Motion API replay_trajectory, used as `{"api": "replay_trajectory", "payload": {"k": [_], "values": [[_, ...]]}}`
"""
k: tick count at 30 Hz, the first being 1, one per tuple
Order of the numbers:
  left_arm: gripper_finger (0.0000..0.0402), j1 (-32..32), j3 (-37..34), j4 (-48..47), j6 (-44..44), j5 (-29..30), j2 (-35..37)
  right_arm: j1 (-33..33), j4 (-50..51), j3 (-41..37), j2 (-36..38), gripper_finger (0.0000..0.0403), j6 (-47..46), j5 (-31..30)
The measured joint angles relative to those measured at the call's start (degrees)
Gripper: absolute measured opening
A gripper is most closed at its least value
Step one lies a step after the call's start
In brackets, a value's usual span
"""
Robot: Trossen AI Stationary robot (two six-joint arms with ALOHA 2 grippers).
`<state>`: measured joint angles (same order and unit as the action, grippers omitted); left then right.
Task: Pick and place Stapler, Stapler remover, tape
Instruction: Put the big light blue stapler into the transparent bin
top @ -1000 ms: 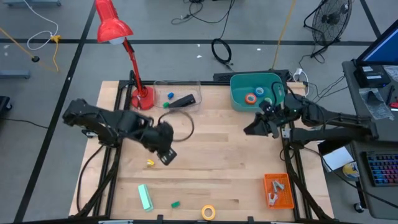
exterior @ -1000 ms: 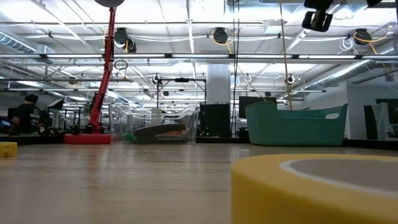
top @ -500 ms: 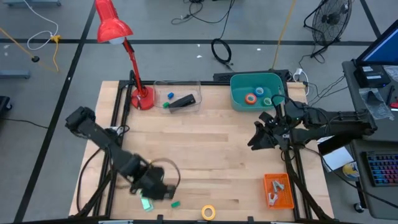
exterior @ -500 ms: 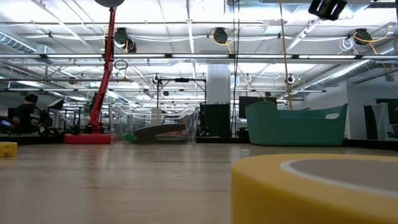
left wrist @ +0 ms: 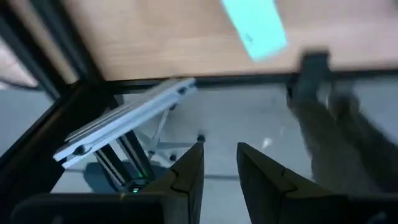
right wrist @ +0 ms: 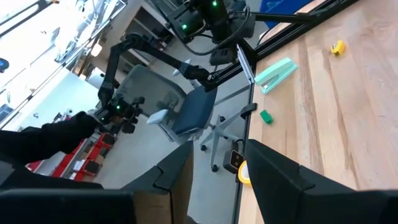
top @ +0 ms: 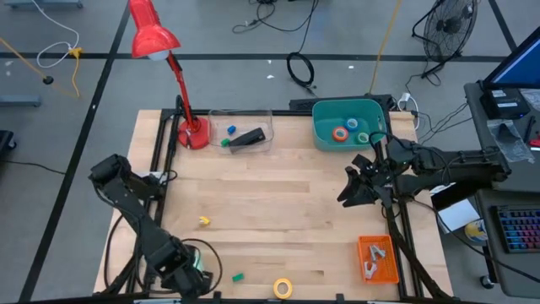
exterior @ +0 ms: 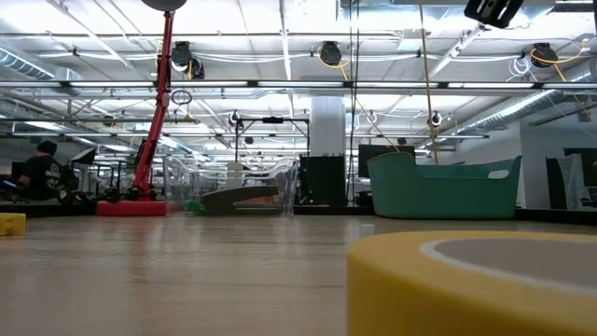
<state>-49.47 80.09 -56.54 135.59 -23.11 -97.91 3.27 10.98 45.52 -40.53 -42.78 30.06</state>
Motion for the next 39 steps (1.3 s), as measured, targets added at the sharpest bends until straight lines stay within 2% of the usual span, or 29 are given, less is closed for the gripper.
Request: {"api": "replay_trajectory", "payload": {"k": [2,6,12,16,22,28,33,39], "values": [[0.0097,-0.6,0.0,-2.0,3.5,-0.5,0.0,0.0,0.0,0.0,0.0,0.0139,0.3,0.0],[0.0102,0.6,0.0,-5.2,3.9,1.8,0.0,0.0,0.0,0.0,0.0,0.0139,0.4,-0.2],[0.0144,5.8,-1.0,-5.7,2.1,9.2,0.0,0.0,0.0,0.0,0.0,0.0139,0.4,-0.2],[0.0191,8.0,-4.7,0.6,1.4,10.6,0.0,0.5,0.0,0.0,0.0,0.0139,0.4,-0.3],[0.0242,7.2,-11.9,11.8,3.0,7.9,0.0,2.5,0.0,0.0,0.0,0.0139,1.0,-1.3],[0.0240,7.0,-12.8,10.2,3.4,8.0,0.0,4.6,0.0,0.0,0.0,0.0139,1.3,-3.4],[0.0224,5.9,-12.8,9.5,3.8,5.0,0.0,4.8,0.0,0.0,0.0,0.0139,1.5,-3.5],[0.0229,5.1,-13.2,9.7,4.4,4.0,0.0,4.7,0.0,0.0,0.0,0.0139,1.6,-3.5]]}}
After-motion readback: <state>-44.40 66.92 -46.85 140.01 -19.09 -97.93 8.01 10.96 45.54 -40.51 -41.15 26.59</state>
